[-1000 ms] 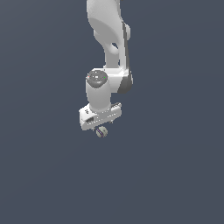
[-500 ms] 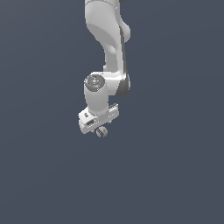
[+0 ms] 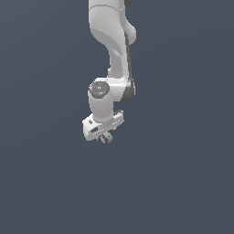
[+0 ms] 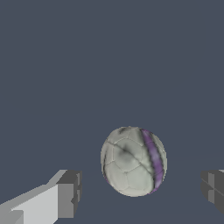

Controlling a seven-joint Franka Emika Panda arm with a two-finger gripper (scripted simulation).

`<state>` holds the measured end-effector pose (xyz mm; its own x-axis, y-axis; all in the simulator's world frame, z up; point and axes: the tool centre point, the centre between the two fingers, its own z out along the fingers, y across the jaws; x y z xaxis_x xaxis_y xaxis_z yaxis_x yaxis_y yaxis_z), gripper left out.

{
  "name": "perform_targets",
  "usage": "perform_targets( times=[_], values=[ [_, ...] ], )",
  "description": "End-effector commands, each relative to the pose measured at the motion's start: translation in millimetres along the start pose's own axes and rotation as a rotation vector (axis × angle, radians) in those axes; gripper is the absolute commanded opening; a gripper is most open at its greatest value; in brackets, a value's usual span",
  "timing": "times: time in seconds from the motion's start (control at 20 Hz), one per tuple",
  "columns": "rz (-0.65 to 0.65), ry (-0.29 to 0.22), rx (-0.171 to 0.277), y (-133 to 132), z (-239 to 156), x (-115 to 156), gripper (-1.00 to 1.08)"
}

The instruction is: Pick up the object and move it to a goal position.

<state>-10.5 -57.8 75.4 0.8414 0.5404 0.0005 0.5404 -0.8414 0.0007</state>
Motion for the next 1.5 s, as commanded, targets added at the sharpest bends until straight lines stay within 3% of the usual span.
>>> perform_targets(
  times=[0.0,0.45,0.5,1.1,1.45],
  values=[
    [-0.001,-0.001,0.001,-1,12,-1,1.00],
    [-0.003,-0.001,0.001,0,39,0,1.00],
    [-0.003,-0.001,0.001,0,39,0,-1.00],
    [-0.002,0.000,0.000,0,38,1,-1.00],
    [-0.002,0.000,0.000,-21,35,25,-1.00]
  ],
)
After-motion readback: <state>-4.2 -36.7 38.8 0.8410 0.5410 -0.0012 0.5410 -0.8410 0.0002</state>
